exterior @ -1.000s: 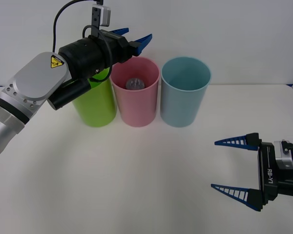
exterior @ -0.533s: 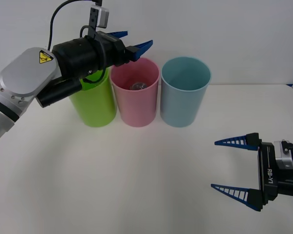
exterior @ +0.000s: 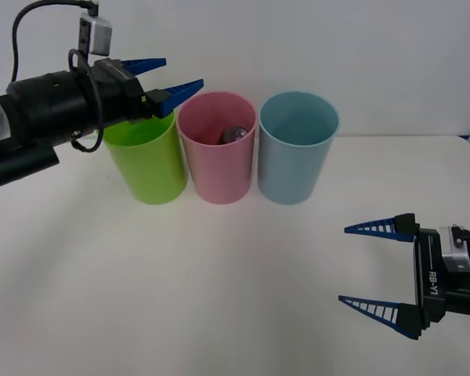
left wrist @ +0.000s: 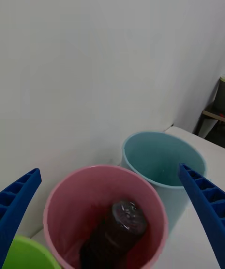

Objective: Put cans in the blue bin and PET bottles in the pink bin and trash in the green bin.

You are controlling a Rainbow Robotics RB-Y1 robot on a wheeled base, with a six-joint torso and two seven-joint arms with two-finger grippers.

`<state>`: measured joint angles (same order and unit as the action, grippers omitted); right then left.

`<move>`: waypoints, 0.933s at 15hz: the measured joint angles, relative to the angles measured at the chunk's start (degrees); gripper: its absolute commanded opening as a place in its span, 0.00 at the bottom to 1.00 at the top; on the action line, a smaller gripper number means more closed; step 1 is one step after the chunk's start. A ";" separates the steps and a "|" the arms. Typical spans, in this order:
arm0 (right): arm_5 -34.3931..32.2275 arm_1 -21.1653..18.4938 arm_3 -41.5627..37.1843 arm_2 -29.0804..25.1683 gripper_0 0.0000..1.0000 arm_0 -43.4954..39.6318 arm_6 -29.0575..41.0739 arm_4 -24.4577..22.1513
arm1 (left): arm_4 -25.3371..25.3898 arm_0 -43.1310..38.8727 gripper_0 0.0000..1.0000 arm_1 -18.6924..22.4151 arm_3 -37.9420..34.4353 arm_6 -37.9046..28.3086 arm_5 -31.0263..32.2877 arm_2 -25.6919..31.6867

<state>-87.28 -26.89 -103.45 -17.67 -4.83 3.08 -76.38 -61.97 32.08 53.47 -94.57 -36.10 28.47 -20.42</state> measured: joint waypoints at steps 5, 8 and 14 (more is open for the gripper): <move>0.00 0.00 0.00 0.00 1.00 0.00 0.00 0.00 | -3.58 -14.05 1.00 0.65 -8.14 0.59 10.61 15.23; 0.00 0.00 0.00 0.00 1.00 0.00 0.00 0.00 | -5.34 -21.74 1.00 0.60 -11.35 0.44 15.84 21.79; 0.00 0.00 0.00 0.00 1.00 0.00 0.00 0.00 | -6.78 -34.43 1.00 -0.06 -14.44 0.35 23.35 29.86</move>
<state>-87.28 -26.89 -103.45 -17.67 -4.83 3.08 -76.38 -68.75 -2.34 53.40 -109.02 -35.75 51.81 9.45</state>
